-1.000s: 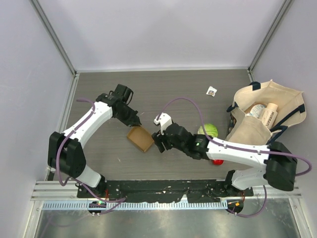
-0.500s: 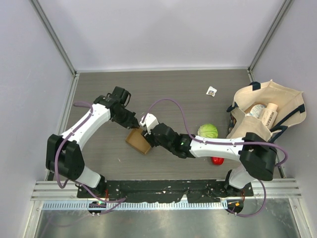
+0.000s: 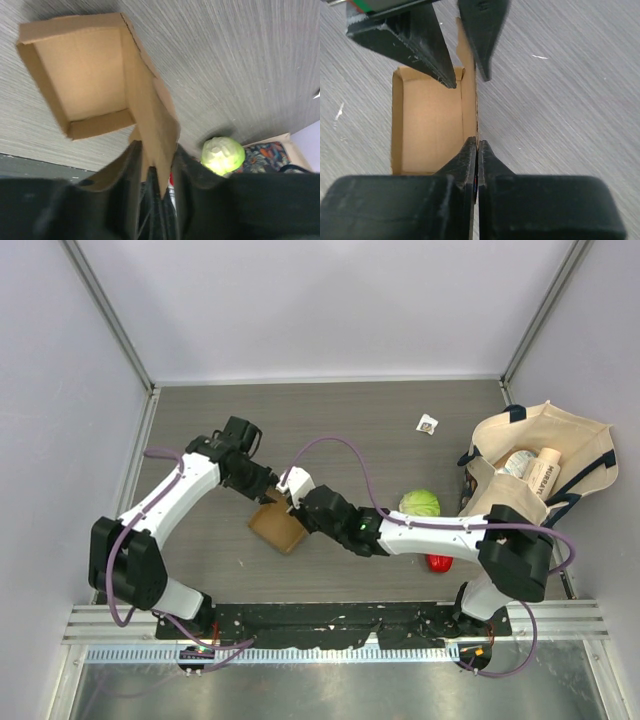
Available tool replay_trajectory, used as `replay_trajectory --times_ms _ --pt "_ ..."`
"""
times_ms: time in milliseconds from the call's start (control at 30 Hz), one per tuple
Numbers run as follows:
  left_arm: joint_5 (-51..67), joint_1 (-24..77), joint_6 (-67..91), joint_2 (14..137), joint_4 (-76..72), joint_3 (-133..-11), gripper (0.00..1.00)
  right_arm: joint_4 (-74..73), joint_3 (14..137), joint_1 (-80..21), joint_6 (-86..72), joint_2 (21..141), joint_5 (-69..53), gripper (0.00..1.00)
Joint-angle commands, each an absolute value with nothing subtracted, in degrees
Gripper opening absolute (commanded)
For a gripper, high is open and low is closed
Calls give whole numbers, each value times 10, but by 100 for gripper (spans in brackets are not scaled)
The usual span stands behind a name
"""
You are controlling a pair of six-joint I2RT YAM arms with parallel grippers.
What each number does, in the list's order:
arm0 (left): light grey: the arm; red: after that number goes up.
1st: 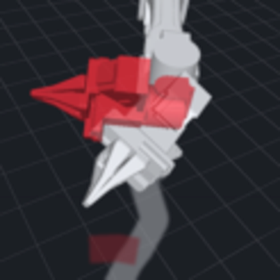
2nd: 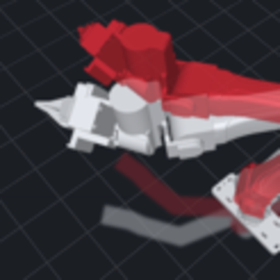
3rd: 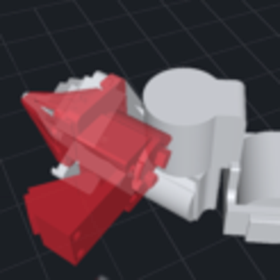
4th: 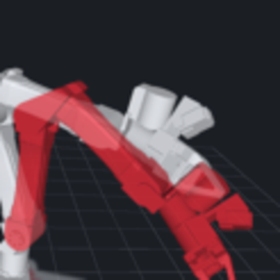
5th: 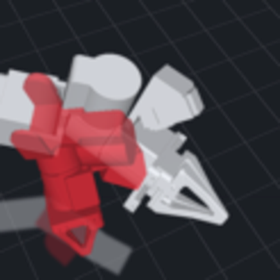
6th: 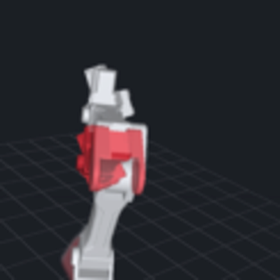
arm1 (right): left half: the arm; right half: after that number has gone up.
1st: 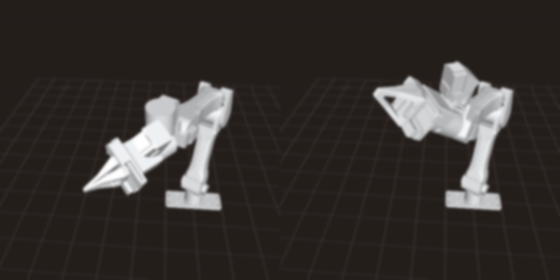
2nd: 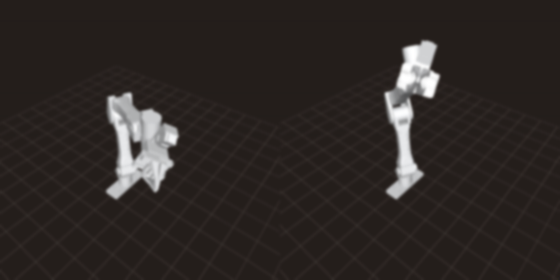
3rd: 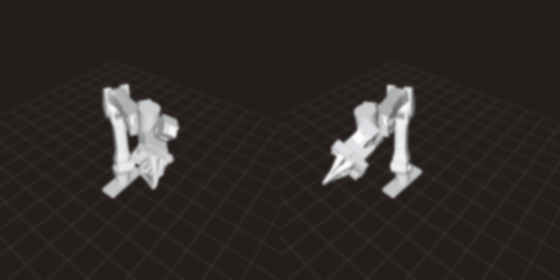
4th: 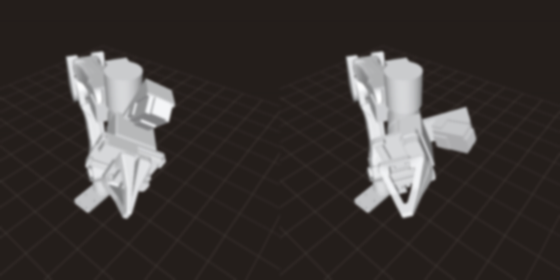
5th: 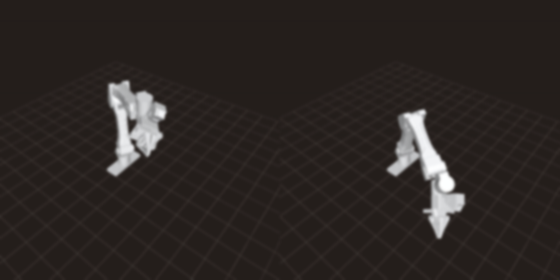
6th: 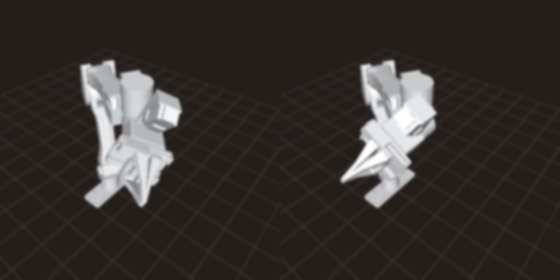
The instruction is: Fold the paper box
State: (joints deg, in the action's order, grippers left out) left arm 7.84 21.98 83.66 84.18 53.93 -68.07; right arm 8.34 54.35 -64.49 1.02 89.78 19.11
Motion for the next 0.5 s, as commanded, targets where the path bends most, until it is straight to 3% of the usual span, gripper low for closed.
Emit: replay_trajectory --times_ms 0,133,267,367,400,433,467 --pt "39 216 813 795 534 -677 42 68 589 -606 11 903 117 0" --pt "-58 215 767 728 540 -666 69 34 579 -567 47 896 43 0" --pt "-119 214 687 632 509 -634 77 4 559 -517 121 877 -52 0" --pt "-74 214 576 522 392 -557 80 -42 562 -472 179 875 -137 2" --pt "-49 214 537 492 302 -504 85 -49 564 -462 210 875 -153 2" --pt "-27 214 510 433 266 -483 98 -51 563 -454 221 870 -168 2" --pt "-10 214 478 412 243 -466 98 -51 561 -436 233 867 -181 4"
